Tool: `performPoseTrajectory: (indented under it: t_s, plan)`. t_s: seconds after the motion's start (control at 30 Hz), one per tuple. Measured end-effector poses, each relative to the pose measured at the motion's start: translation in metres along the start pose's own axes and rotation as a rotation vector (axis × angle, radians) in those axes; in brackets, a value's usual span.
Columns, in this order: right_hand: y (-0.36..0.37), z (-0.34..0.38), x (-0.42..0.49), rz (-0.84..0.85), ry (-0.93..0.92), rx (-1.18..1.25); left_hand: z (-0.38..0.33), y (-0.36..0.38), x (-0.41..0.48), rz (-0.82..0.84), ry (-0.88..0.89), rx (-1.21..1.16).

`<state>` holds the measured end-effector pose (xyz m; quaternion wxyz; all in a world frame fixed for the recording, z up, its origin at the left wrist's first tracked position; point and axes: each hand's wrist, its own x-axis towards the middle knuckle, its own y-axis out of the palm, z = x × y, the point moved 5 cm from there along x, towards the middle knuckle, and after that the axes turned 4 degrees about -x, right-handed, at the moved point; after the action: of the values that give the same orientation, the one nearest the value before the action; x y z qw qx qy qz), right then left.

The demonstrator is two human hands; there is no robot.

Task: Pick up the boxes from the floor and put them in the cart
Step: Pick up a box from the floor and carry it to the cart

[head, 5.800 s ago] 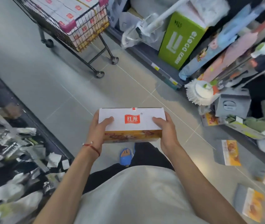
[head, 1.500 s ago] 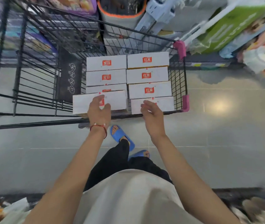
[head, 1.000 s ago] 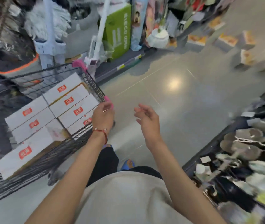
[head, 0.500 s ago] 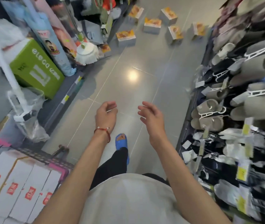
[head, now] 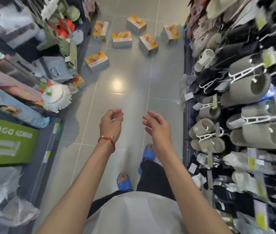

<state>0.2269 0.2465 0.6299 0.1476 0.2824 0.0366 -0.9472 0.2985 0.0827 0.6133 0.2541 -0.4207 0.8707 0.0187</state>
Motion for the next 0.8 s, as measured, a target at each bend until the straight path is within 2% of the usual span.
performPoseTrajectory:
  t_s: [0.47, 0.8]
  plan:
    - [0.046, 0.160, 0.241, 0.114, 0.020, -0.093, -0.142, 0.103, 0.205, -0.075, -0.027, -0.052]
    - [0.178, 0.233, 0.409, 0.193, 0.044, -0.159, -0.201, 0.083, 0.390, -0.155, -0.104, -0.124]
